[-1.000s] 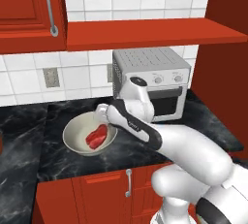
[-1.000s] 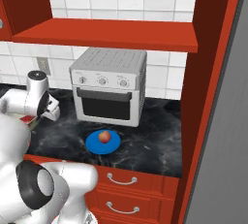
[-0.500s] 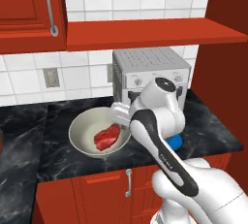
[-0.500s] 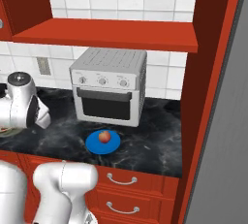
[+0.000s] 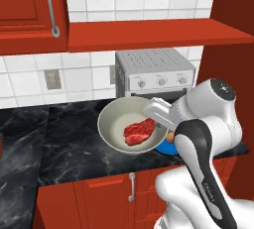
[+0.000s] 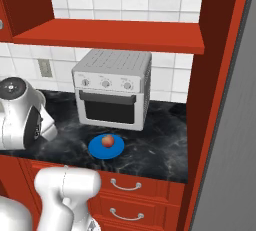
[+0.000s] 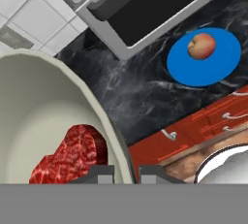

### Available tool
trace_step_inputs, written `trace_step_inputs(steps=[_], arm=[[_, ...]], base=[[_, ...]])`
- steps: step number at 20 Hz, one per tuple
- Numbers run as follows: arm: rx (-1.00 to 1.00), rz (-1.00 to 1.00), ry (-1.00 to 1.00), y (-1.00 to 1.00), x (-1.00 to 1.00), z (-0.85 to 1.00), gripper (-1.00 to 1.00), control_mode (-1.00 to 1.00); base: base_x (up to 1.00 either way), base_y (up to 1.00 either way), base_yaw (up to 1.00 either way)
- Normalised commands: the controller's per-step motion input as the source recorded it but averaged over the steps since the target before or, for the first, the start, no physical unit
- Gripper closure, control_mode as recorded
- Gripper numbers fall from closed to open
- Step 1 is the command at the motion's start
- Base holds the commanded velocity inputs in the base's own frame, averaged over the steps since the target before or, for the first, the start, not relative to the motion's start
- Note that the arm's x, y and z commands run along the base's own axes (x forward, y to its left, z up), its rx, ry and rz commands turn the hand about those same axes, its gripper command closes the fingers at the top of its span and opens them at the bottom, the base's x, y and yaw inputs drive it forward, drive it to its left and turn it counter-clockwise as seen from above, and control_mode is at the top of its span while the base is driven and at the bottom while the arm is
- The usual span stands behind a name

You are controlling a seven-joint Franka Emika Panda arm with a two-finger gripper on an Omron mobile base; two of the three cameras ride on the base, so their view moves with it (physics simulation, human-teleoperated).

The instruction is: Remove the peach from the bowl and place it on the small plate. Then place the bowl with only the steak in the microwave, close the door, and press the start button to microwave the steak.

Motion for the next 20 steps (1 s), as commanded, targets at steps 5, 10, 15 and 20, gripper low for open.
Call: trace_step_inputs(steps=[5, 10, 15, 20], arm=[[0.06, -0.17, -0.14, -0.50, -0.79, 0.36, 1.00, -1.00], [0.02, -0.12, -0.16, -0.20, -0.68, 0.05, 1.00, -1.00], [0.05, -0.08, -0.06, -0.42, -0.23, 0.00, 1.00, -1.00], [0.06, -0.01, 0.02, -0.30, 0.00, -0.03, 1.00, -1.00]], base=[[0.00, 0.00, 0.00], [0.00, 0.00, 0.00], [0.00, 0.00, 0.00], [0.00, 0.00, 0.00]])
